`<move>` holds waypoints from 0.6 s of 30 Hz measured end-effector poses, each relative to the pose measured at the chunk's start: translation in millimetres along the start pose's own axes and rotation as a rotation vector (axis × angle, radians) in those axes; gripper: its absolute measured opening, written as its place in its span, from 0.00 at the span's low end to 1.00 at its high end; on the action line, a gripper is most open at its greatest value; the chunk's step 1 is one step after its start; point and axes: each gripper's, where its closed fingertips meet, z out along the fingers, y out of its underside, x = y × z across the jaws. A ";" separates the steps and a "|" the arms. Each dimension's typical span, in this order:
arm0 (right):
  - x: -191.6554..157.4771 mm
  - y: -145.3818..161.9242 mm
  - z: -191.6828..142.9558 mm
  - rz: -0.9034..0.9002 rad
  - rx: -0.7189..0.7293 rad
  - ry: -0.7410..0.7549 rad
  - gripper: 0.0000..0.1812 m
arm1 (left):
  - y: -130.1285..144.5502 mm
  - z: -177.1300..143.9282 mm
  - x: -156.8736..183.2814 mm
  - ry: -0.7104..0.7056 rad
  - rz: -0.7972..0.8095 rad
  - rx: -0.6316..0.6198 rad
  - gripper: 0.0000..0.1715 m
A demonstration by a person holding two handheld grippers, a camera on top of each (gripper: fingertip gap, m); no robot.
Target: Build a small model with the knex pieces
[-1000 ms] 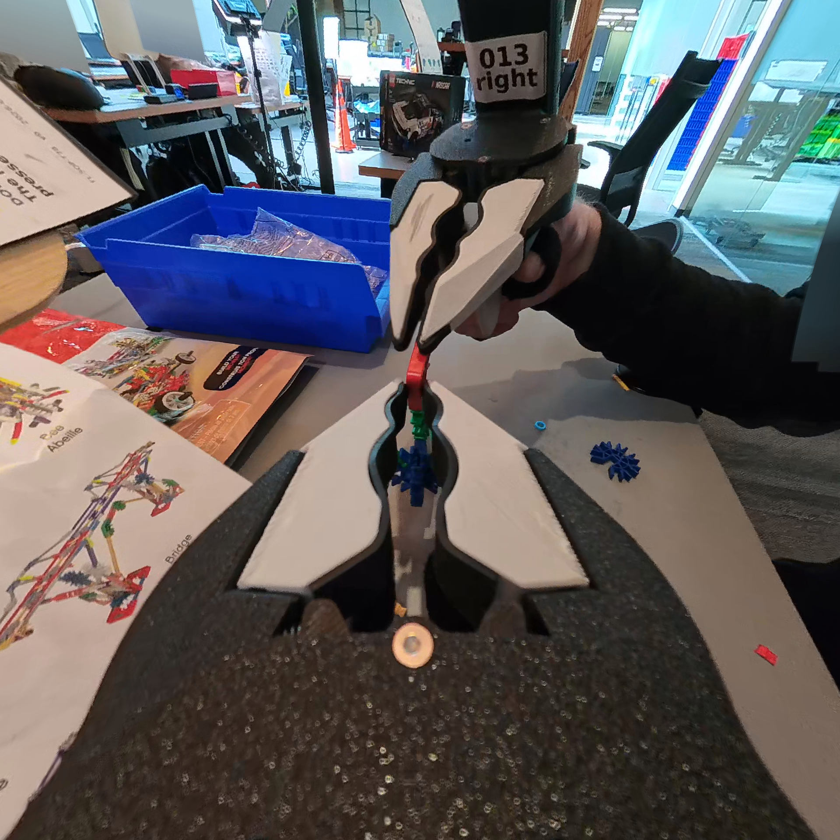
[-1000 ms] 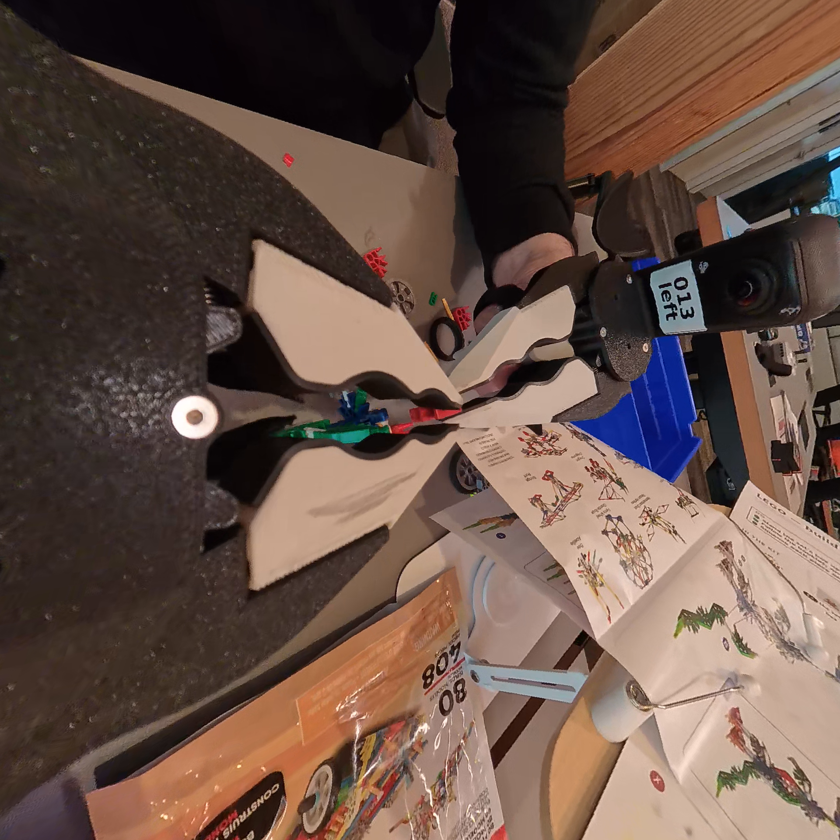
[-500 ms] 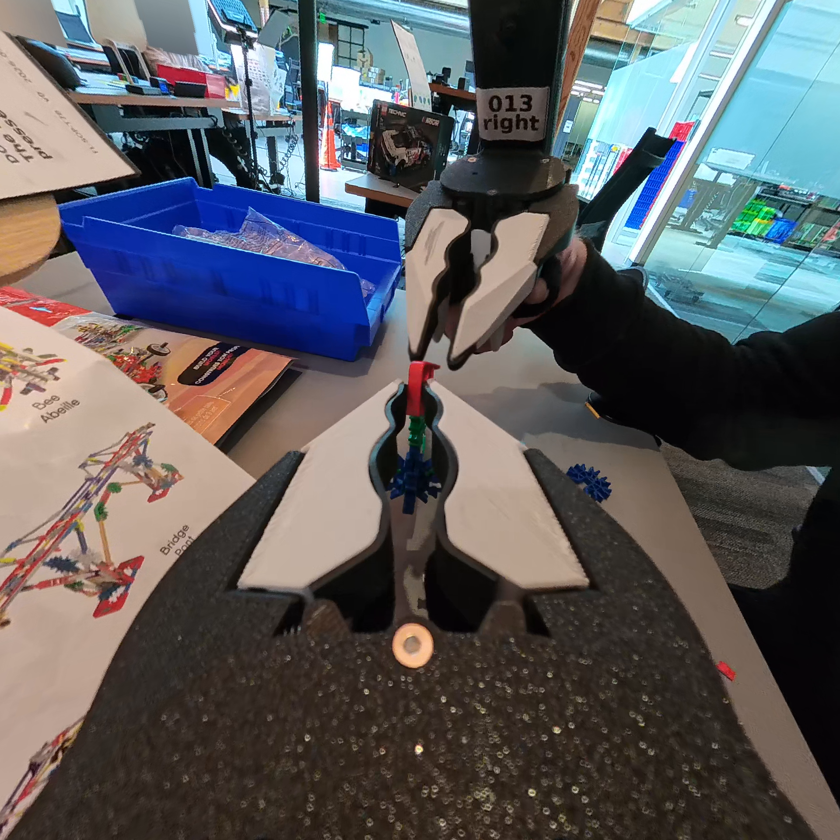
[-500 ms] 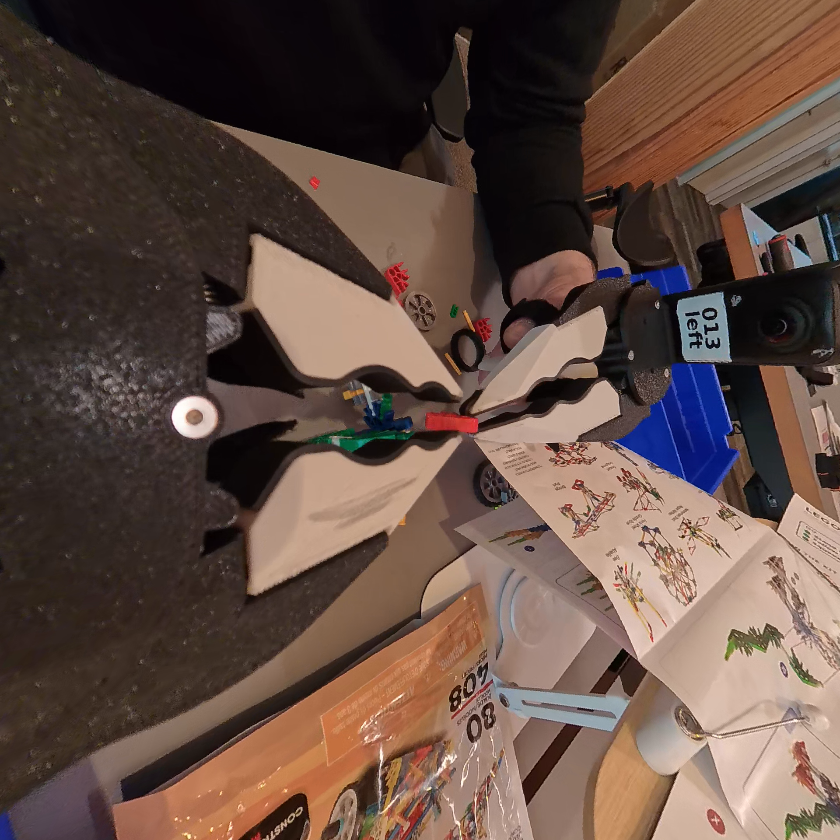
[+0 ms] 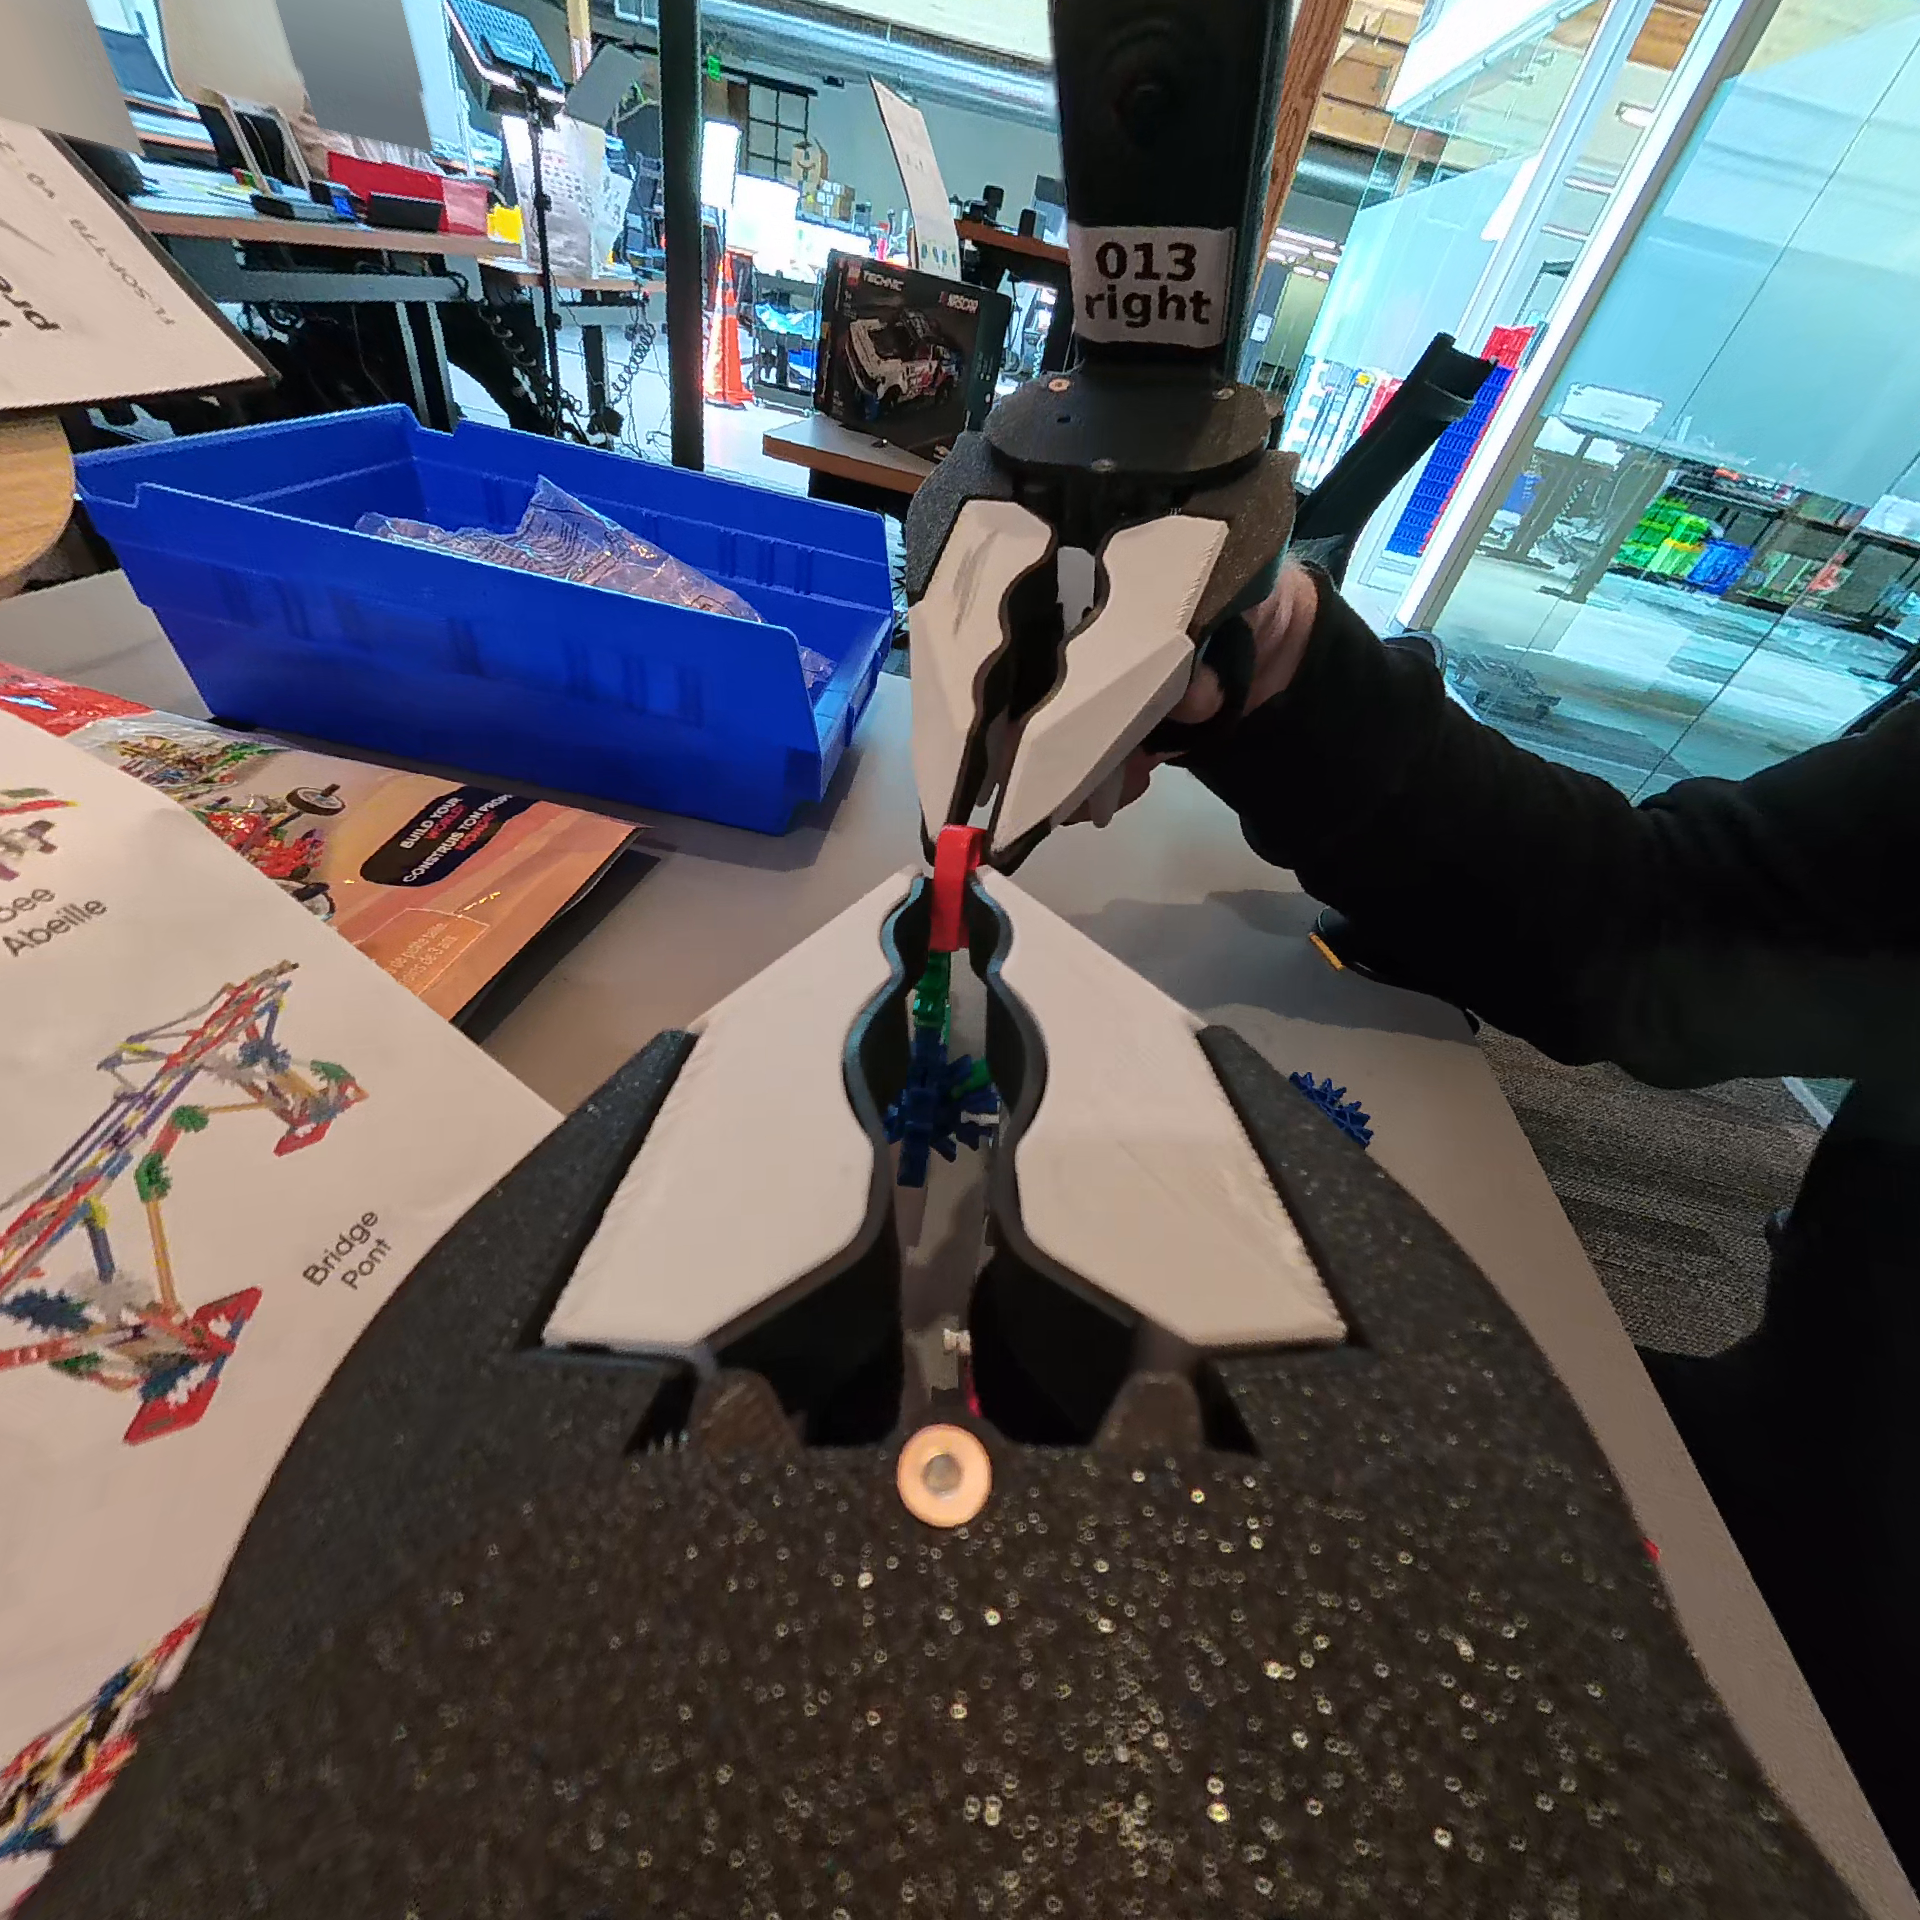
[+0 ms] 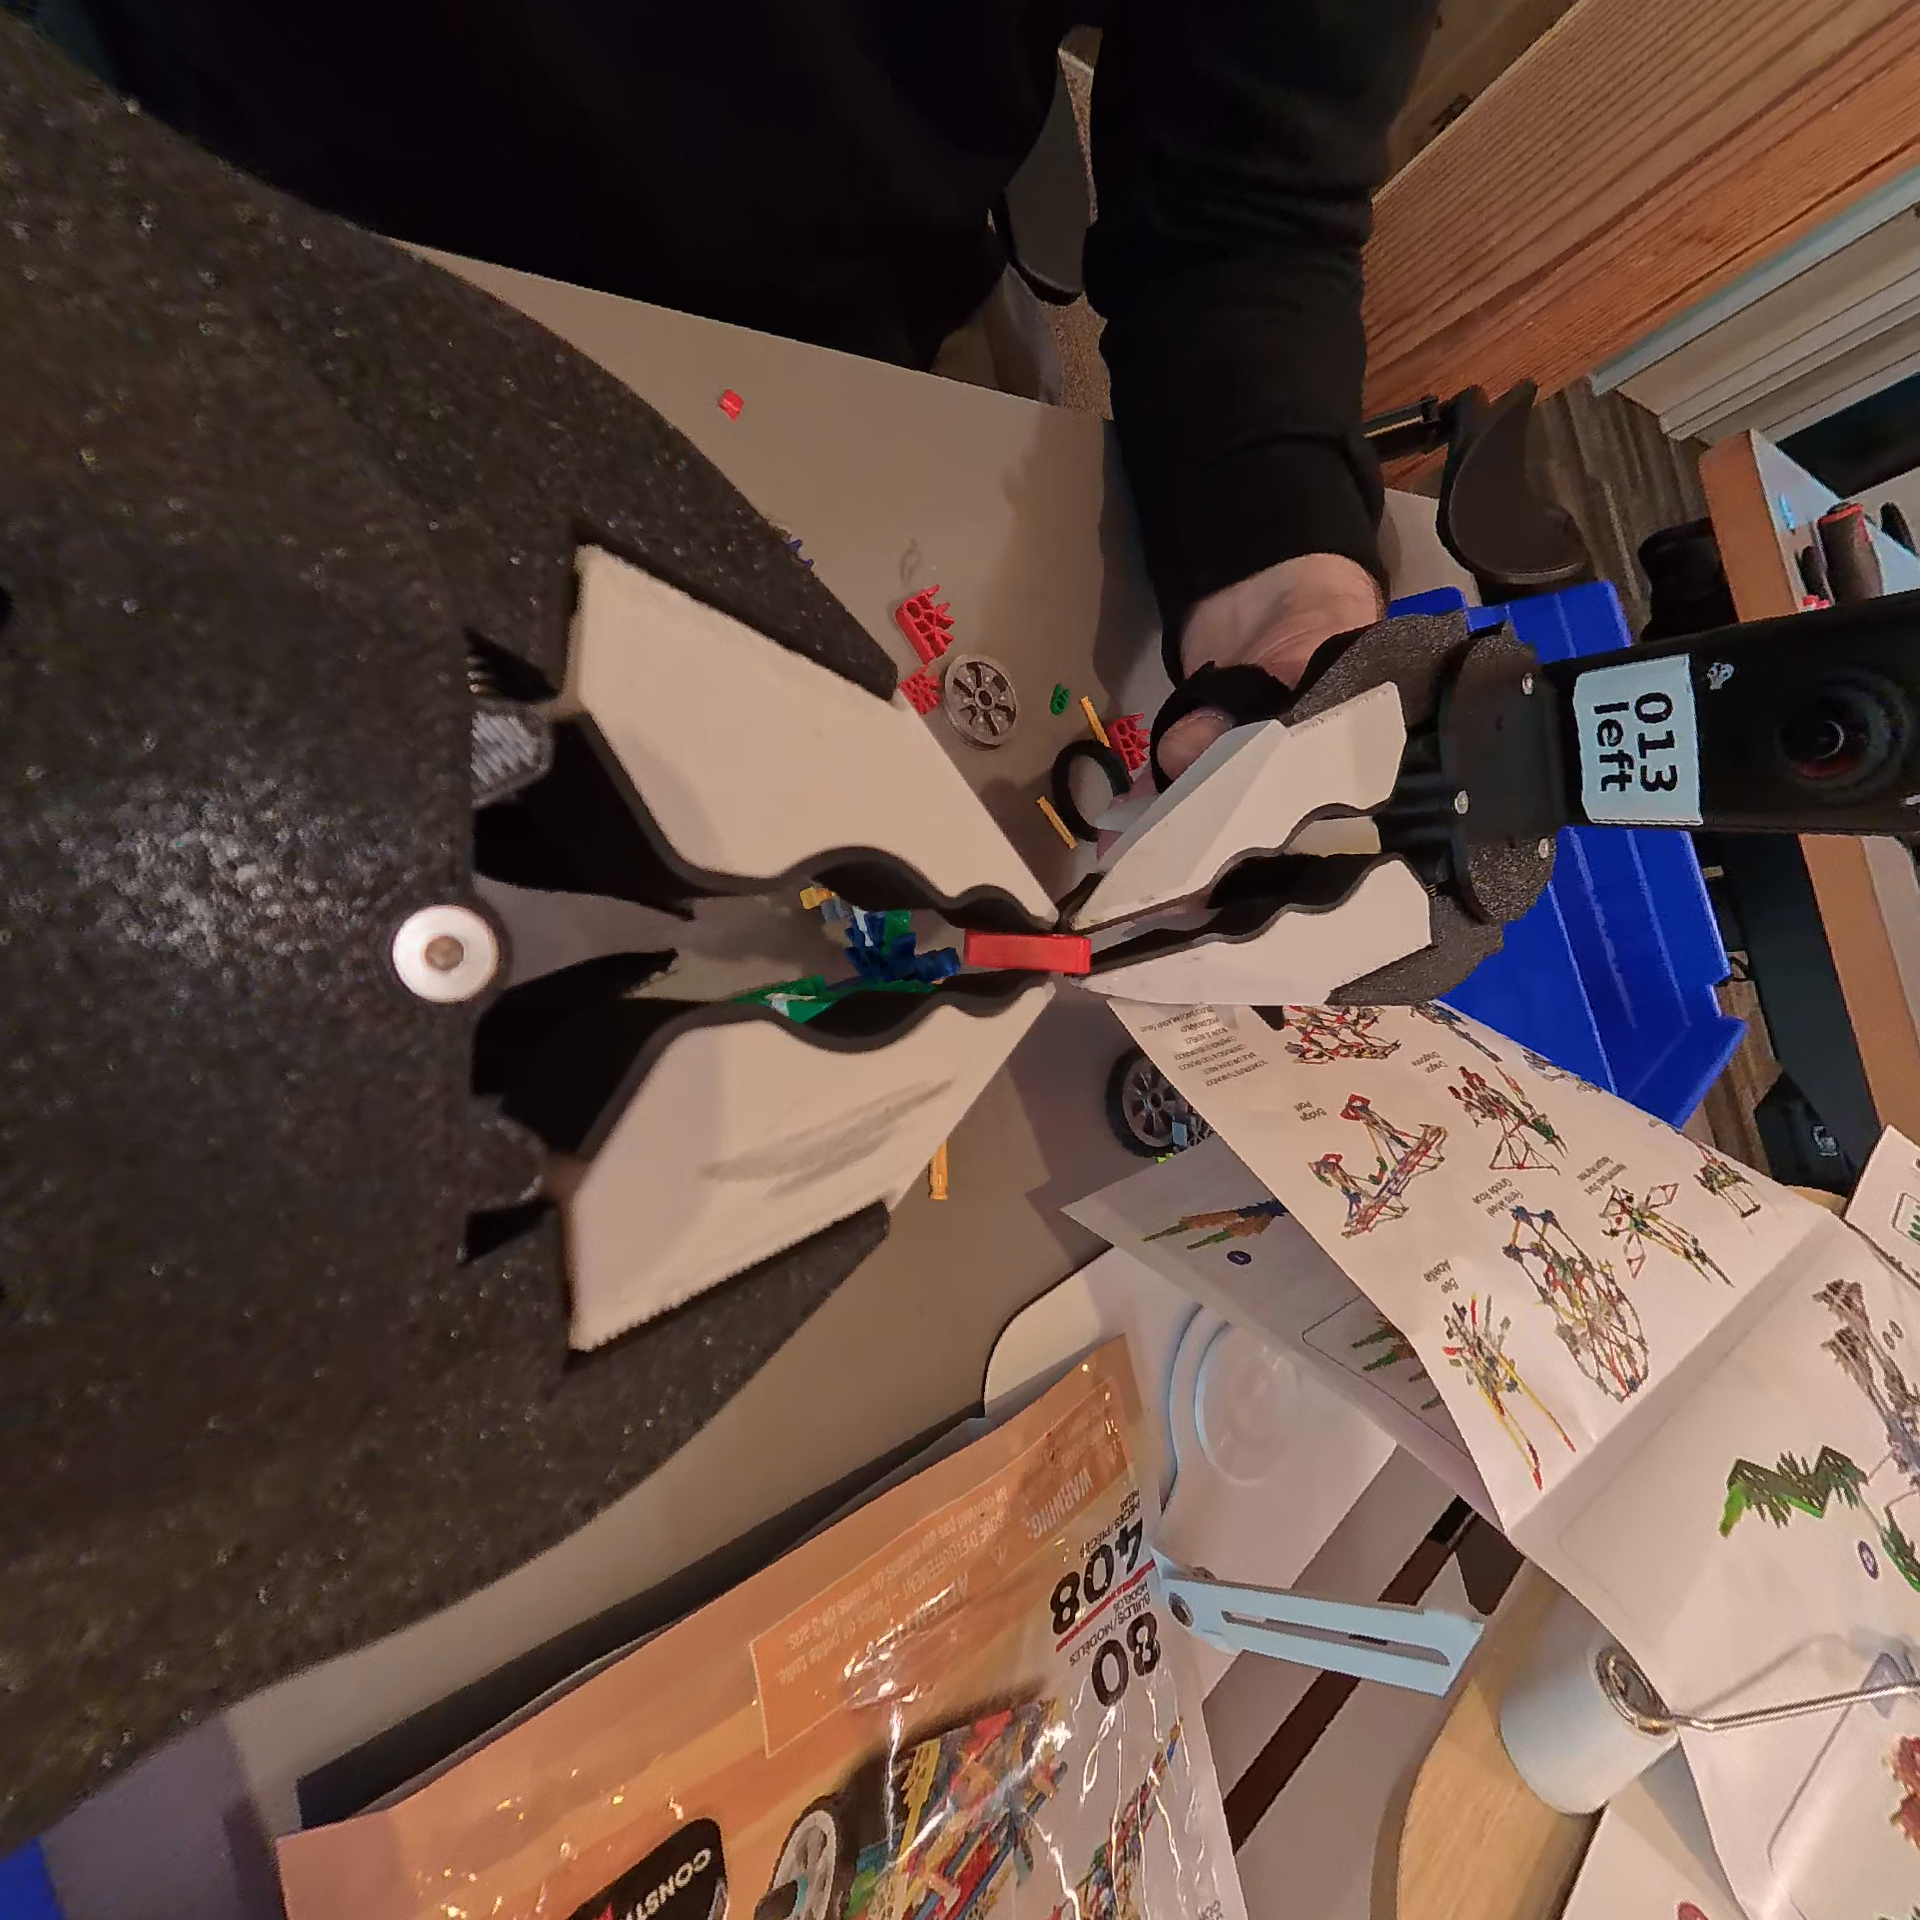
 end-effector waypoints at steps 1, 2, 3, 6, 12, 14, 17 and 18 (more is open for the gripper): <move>0.6 -0.4 -0.3 -0.008 0.000 0.007 0.03 | -0.4 0.4 -0.5 -0.004 -0.002 0.005 0.03; 0.8 -0.9 -0.4 -0.012 -0.003 0.013 0.03 | -0.7 0.4 -0.8 -0.005 -0.003 0.007 0.03; 0.7 -1.3 -0.7 -0.015 -0.004 0.016 0.03 | -1.3 0.2 -0.6 -0.003 -0.001 0.011 0.03; 2.9 0.0 -2.1 -0.007 -0.010 0.025 0.03 | 2.7 -2.0 -2.4 -0.015 0.020 -0.026 0.08; 15.8 5.1 -12.8 0.018 -0.018 0.065 0.03 | 34.3 -9.3 -15.1 -0.100 0.131 -0.243 0.17; 19.5 6.0 -16.8 0.023 -0.021 0.079 0.03 | 49.2 -8.6 -3.7 -0.038 0.125 -0.314 0.15; 22.5 7.0 -21.8 0.029 -0.024 0.094 0.03 | 70.5 -3.0 3.0 -0.029 0.129 -0.408 0.16; 22.6 6.9 -23.4 0.028 -0.024 0.096 0.03 | 70.1 -0.3 6.7 -0.022 0.119 -0.398 0.15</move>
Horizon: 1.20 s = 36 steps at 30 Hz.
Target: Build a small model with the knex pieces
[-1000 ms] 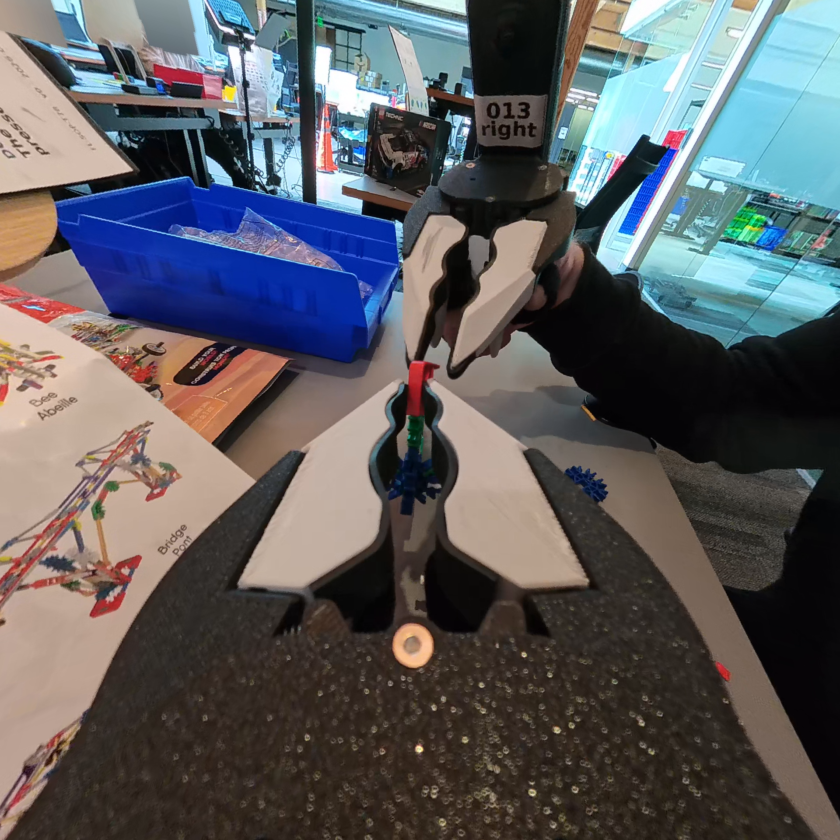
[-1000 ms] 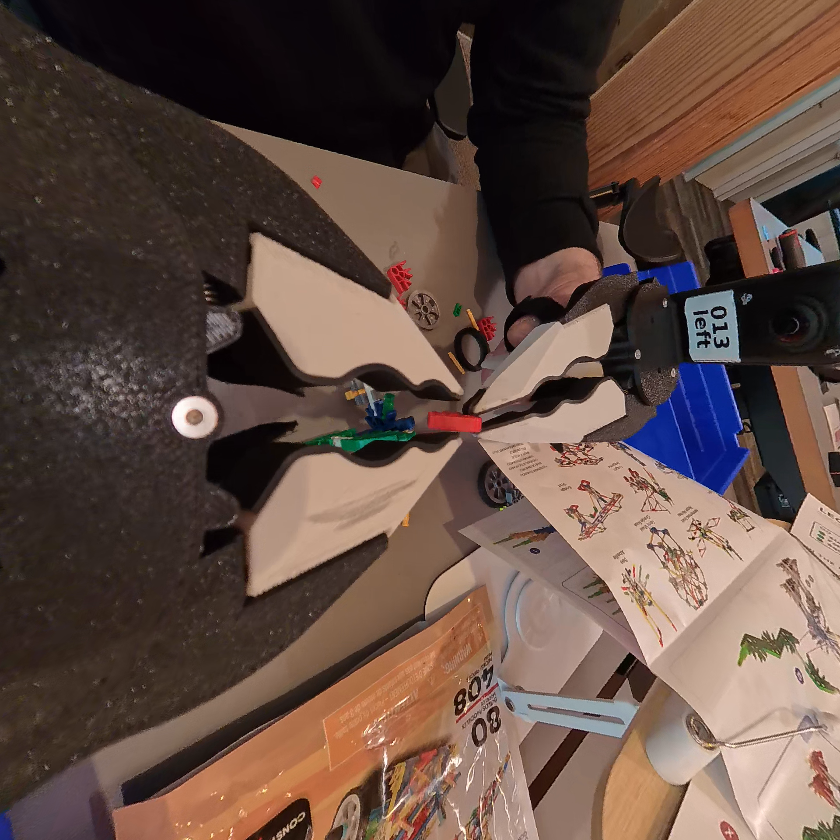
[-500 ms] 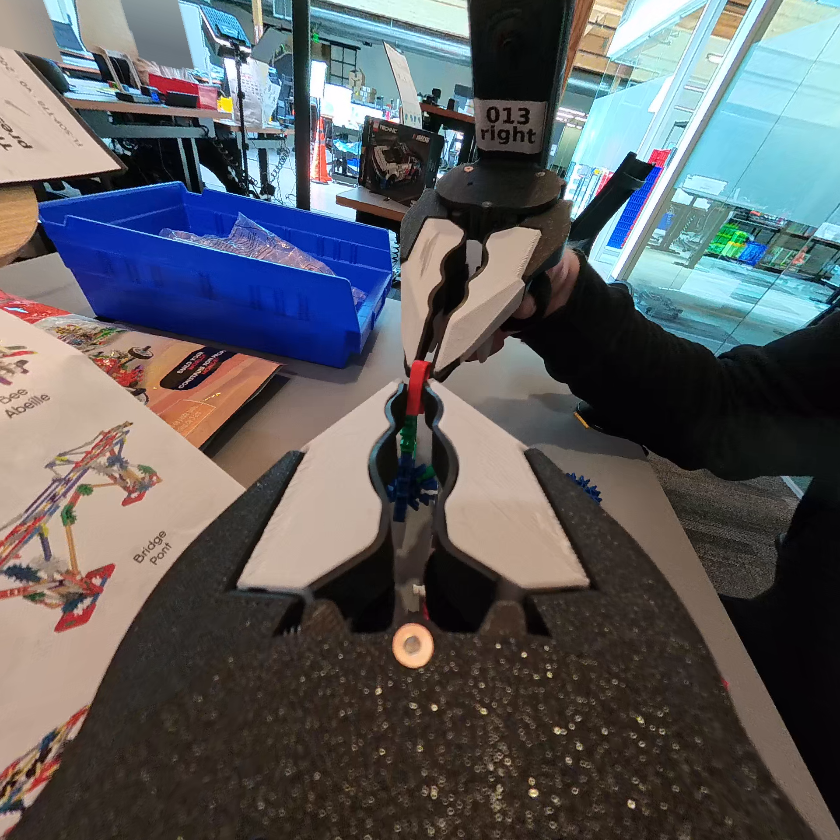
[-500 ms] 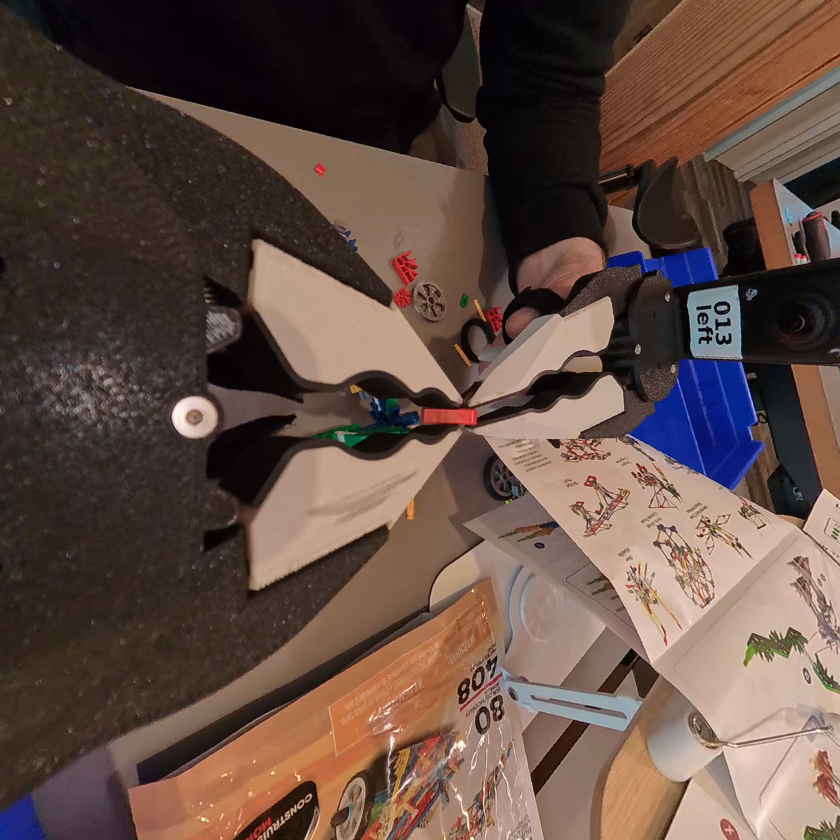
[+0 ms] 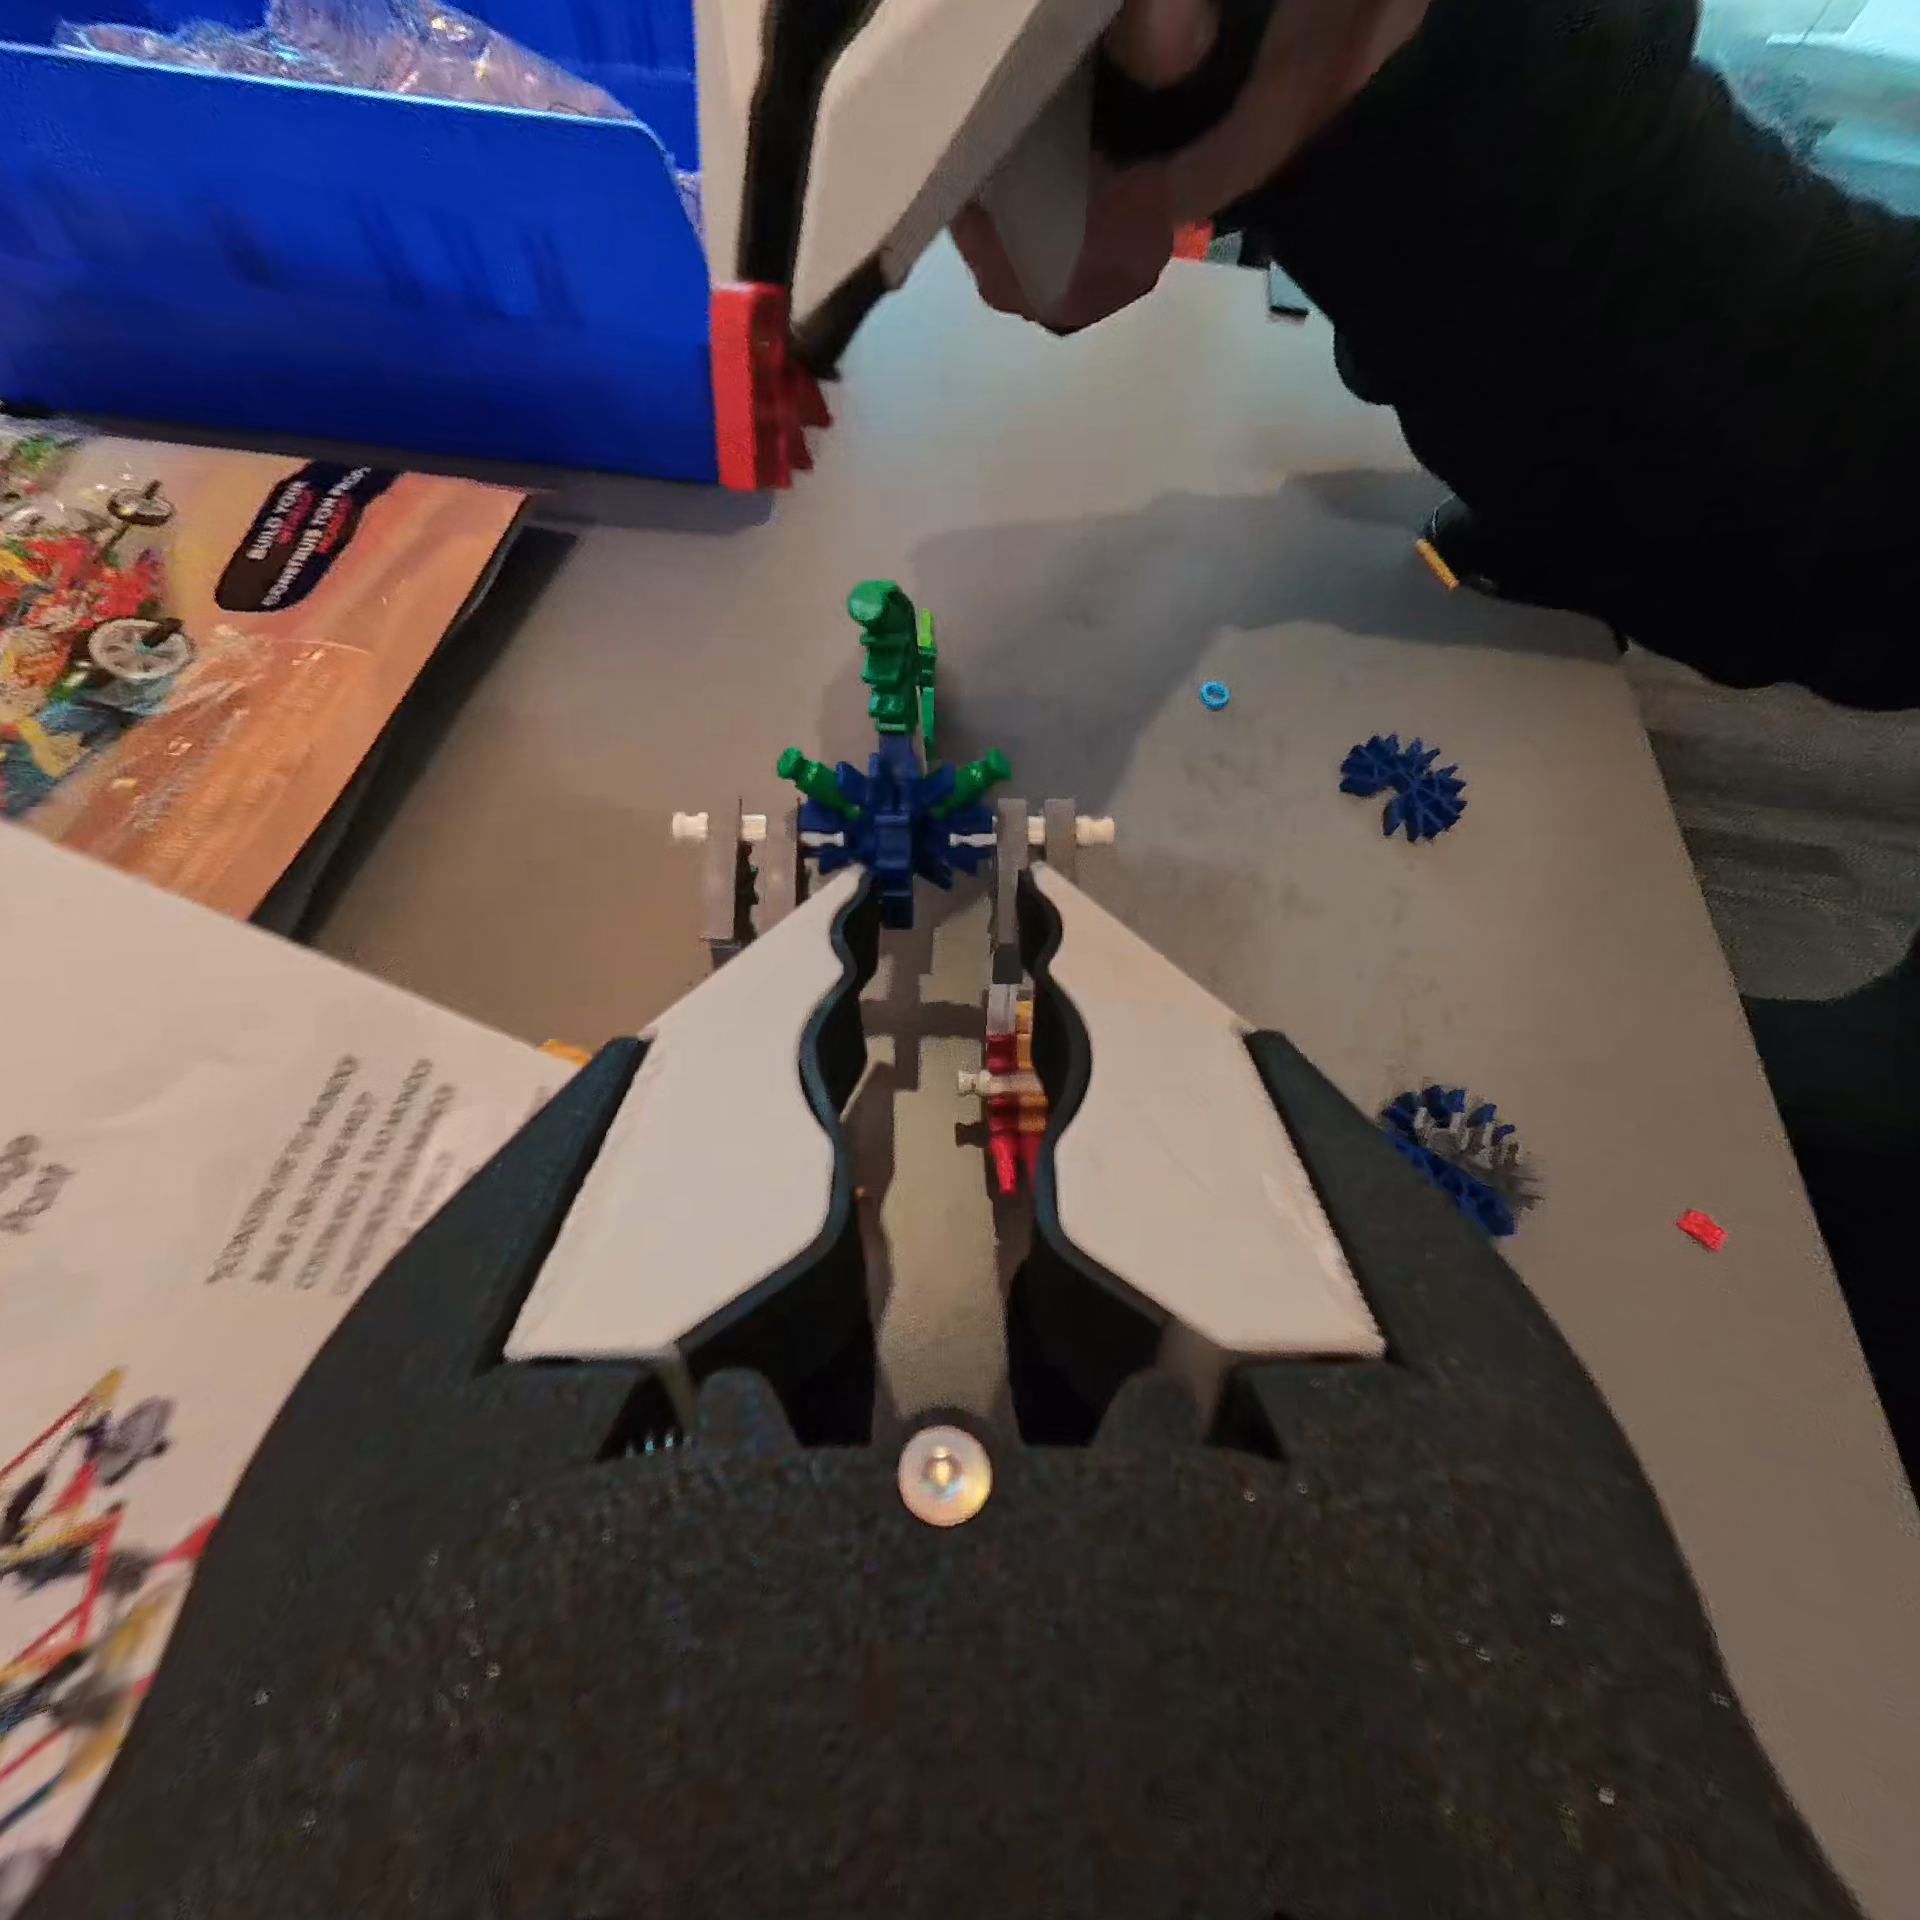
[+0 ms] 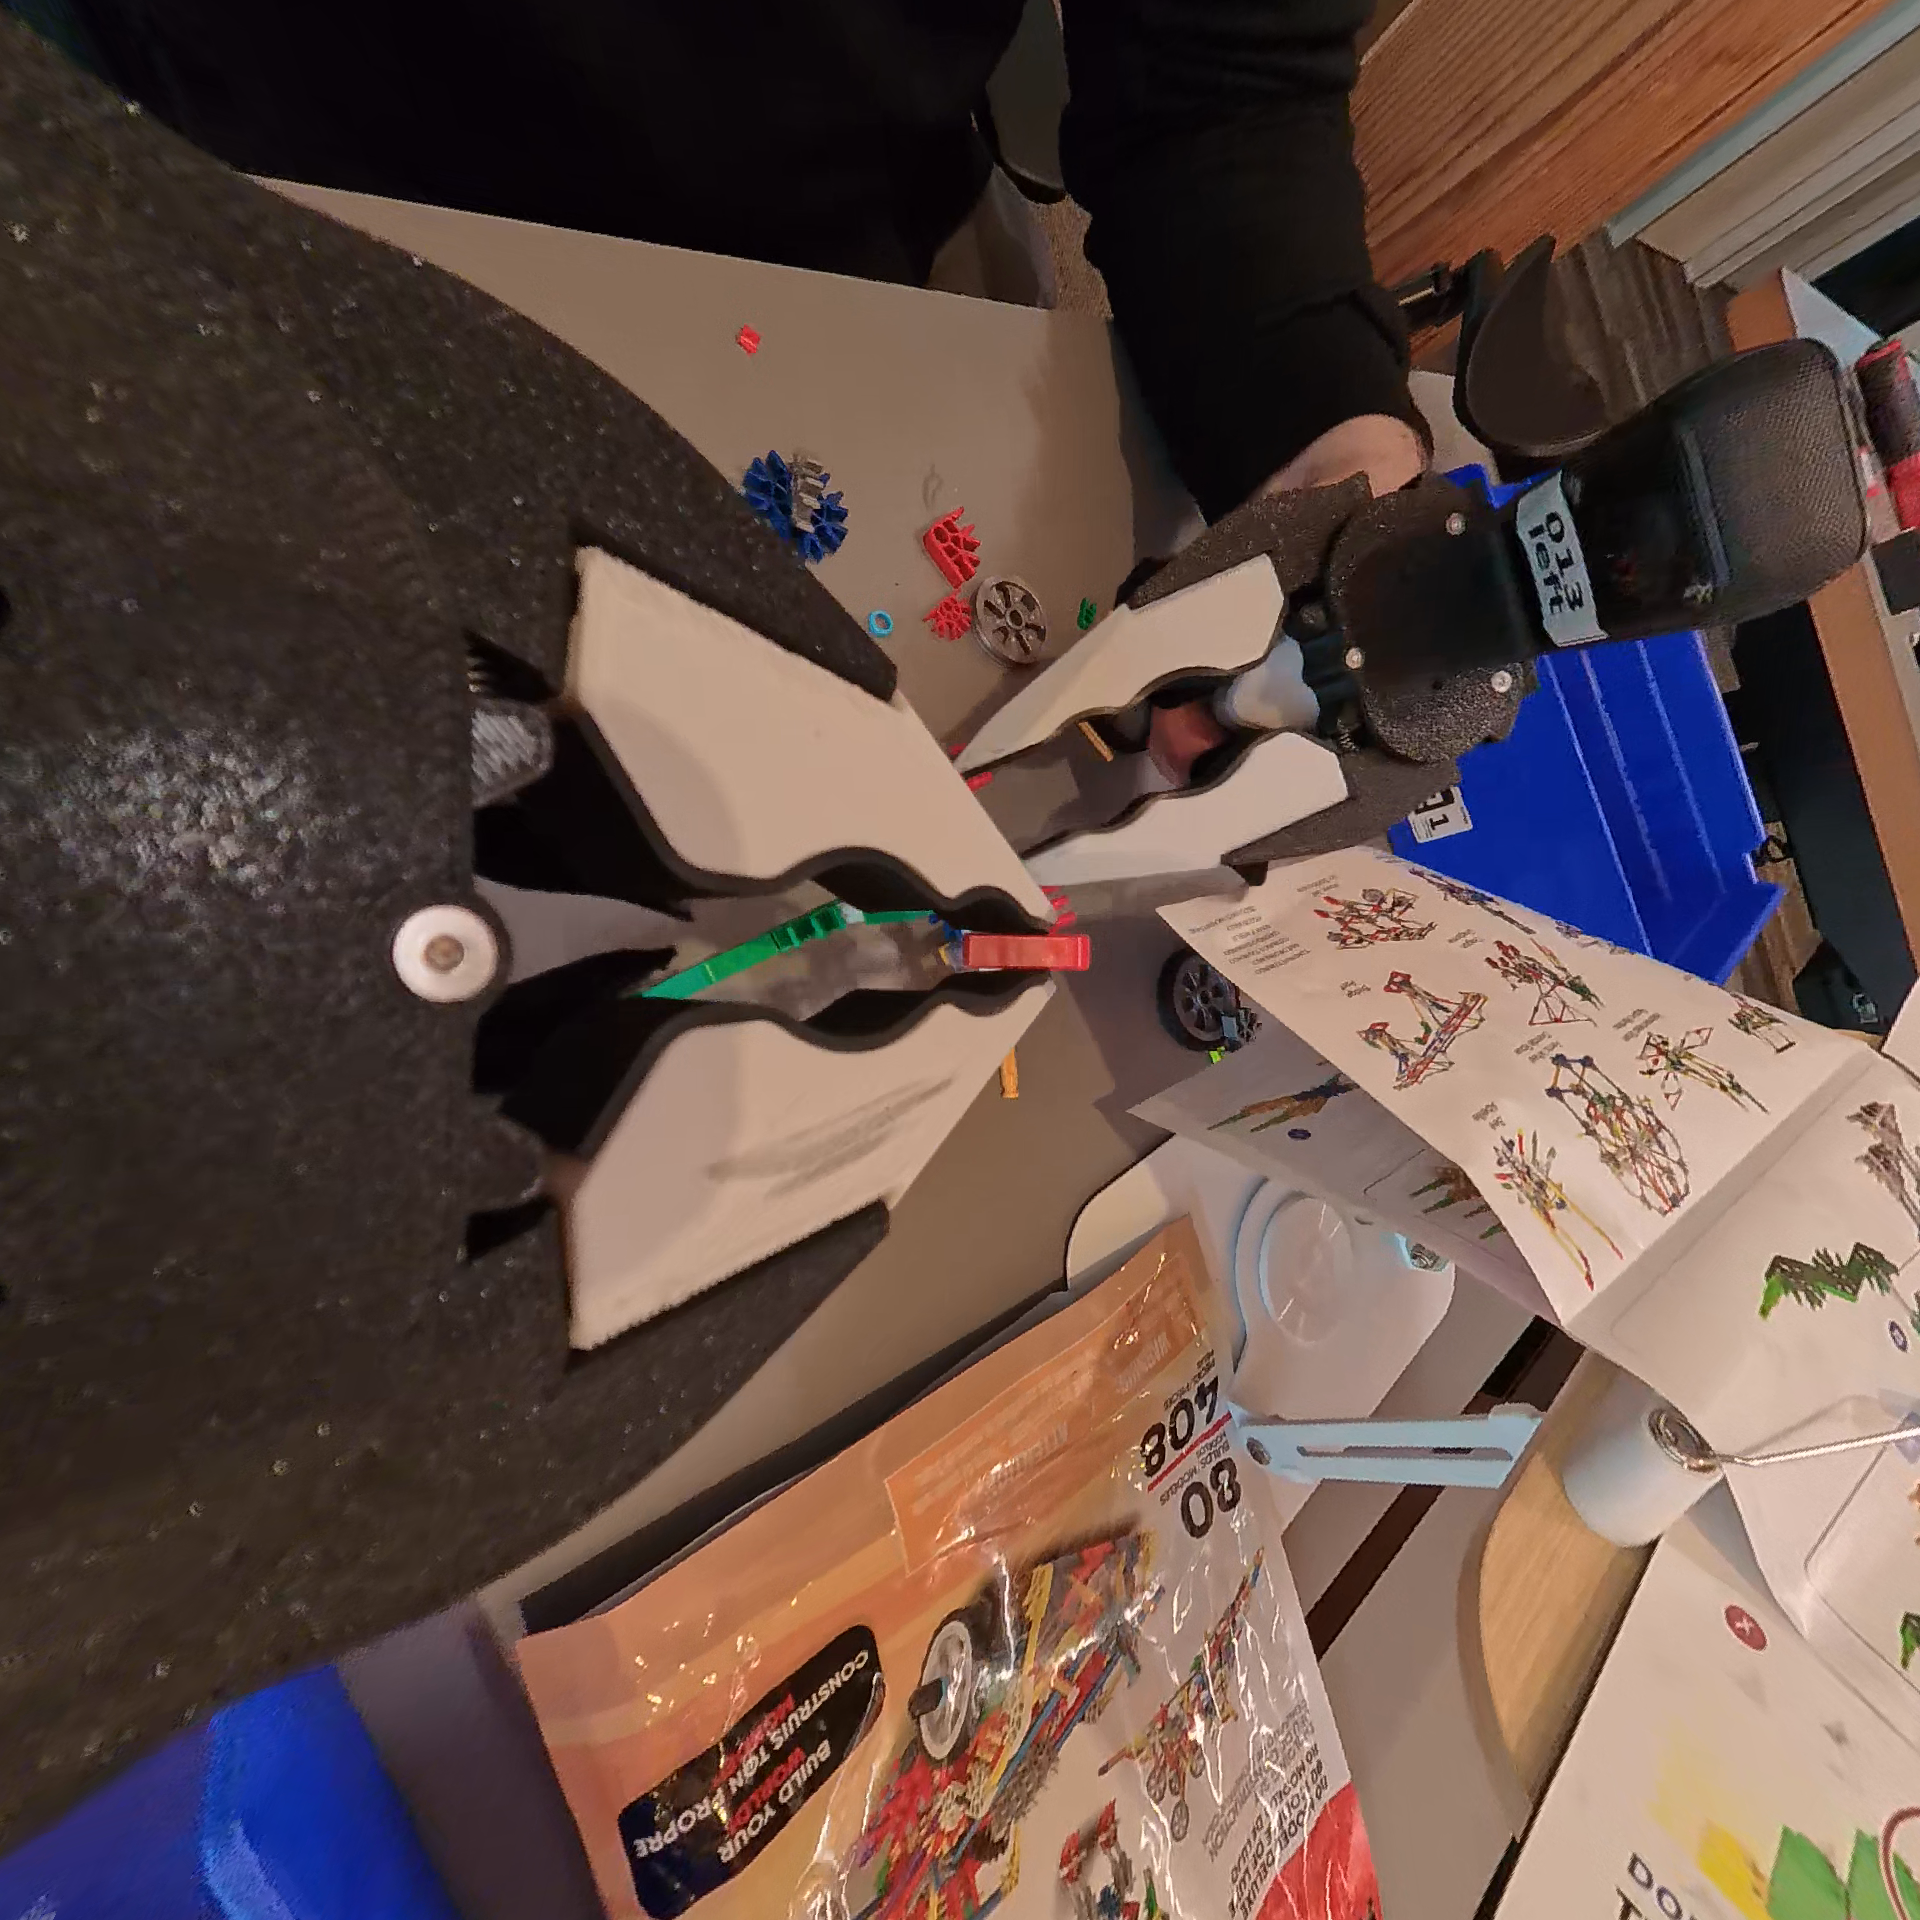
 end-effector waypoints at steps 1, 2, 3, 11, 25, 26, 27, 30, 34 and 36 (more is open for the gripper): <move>0.4 -0.1 -1.9 -0.003 0.000 0.004 0.03 | -1.3 1.6 4.6 0.011 -0.008 0.002 0.14; 0.7 -0.3 -4.1 0.000 0.005 0.007 0.03 | -2.4 3.0 8.5 0.010 -0.004 0.001 0.14; 1.3 -0.5 -7.0 0.009 0.013 0.010 0.03 | -4.1 4.4 12.8 0.009 -0.005 0.003 0.14; -11.8 -2.2 -32.7 0.022 0.031 0.064 0.03 | -24.1 27.8 46.6 -0.039 -0.061 0.048 0.22; -52.3 1.6 -26.6 0.004 -0.111 0.051 0.03 | -80.9 -12.1 22.5 0.028 0.133 0.200 0.17; -52.5 1.3 -24.0 0.012 -0.125 0.055 0.03 | -78.0 -9.1 21.8 0.059 0.145 0.183 0.16; -52.7 1.6 -21.5 0.020 -0.143 0.057 0.03 | -76.0 -7.0 24.5 0.115 0.136 0.178 0.14; -53.7 5.8 -14.3 0.029 -0.206 0.057 0.03 | -80.1 -7.1 29.8 0.201 0.152 0.241 0.05; -53.9 5.2 -11.2 0.038 -0.229 0.060 0.03 | -76.9 -9.5 28.4 0.253 0.113 0.268 0.03; -52.6 2.5 -10.3 0.046 -0.212 0.073 0.03 | -77.8 -11.0 26.7 0.262 0.089 0.302 0.03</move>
